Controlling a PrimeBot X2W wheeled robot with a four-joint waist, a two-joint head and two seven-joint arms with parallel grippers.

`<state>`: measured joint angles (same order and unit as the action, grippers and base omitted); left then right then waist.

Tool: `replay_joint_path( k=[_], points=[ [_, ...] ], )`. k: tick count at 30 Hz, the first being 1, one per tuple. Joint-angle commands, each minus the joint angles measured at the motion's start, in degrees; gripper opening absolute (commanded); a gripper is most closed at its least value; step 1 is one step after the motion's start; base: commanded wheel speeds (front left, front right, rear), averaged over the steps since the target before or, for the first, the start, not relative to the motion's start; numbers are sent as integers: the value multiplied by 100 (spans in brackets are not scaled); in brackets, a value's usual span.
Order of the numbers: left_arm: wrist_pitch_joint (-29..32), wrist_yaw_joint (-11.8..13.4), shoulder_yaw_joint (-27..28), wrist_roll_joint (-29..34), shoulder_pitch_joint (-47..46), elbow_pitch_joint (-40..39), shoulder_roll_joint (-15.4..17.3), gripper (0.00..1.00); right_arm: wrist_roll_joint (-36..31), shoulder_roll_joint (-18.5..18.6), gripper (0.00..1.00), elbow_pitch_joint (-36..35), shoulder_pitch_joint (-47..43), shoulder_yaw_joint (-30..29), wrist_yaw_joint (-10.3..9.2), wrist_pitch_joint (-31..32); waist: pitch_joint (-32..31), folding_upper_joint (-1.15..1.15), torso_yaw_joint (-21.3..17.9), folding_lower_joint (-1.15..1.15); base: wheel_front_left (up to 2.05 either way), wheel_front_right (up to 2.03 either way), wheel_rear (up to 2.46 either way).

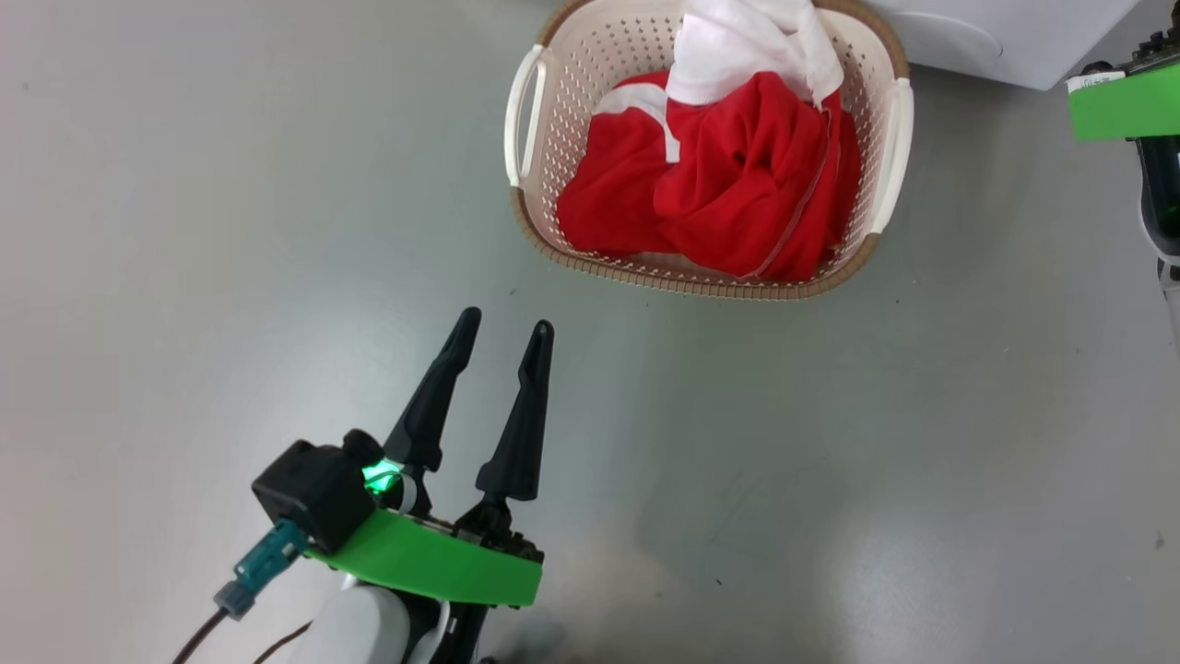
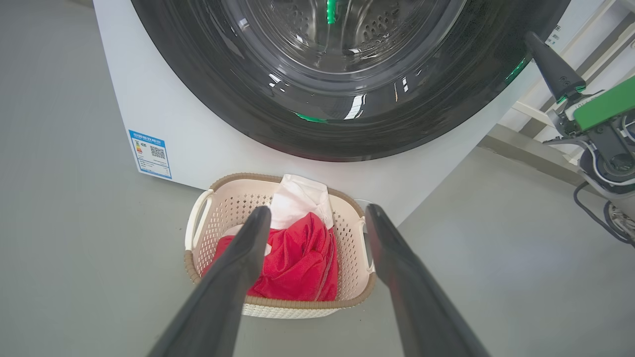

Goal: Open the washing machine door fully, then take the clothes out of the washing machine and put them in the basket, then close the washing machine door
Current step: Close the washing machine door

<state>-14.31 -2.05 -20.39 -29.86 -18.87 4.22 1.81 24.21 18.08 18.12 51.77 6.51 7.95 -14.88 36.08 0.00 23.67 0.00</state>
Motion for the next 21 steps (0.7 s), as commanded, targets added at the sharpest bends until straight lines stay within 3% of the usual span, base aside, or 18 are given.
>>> replay_joint_path(
  k=[1,4,6,7,9,10,11,21],
  points=[
    [-69,-6,184,15,33,-78,107,100,37,-52,0,-155,-220,113,-46,-12,-97,0,-34,0,0,0,0],
    [-69,-31,240,86,57,0,107,100,60,-40,0,-184,-488,254,-46,-12,-236,0,-81,0,0,0,0],
    [-69,-52,291,141,85,61,107,100,68,-44,15,-199,-699,338,-46,-12,-344,0,-121,0,0,0,0],
    [-69,-64,315,176,102,93,107,100,69,-50,32,-213,-810,377,-46,-12,-403,0,-141,0,0,0,0],
    [-69,-89,374,240,146,153,107,100,89,-94,50,-260,-1037,404,-46,-12,-524,0,-191,0,0,0,0],
    [-69,-101,409,278,171,183,107,100,88,-118,89,-286,-1154,421,-46,-12,-585,0,-221,0,0,0,0],
    [-69,-114,445,319,197,213,107,100,97,-153,100,-304,-1272,428,-46,-12,-644,0,-254,0,0,0,0],
    [-69,-243,770,608,417,456,107,100,106,-464,100,-417,-2242,315,-46,-12,-1169,0,-533,0,0,0,0]
  ],
)
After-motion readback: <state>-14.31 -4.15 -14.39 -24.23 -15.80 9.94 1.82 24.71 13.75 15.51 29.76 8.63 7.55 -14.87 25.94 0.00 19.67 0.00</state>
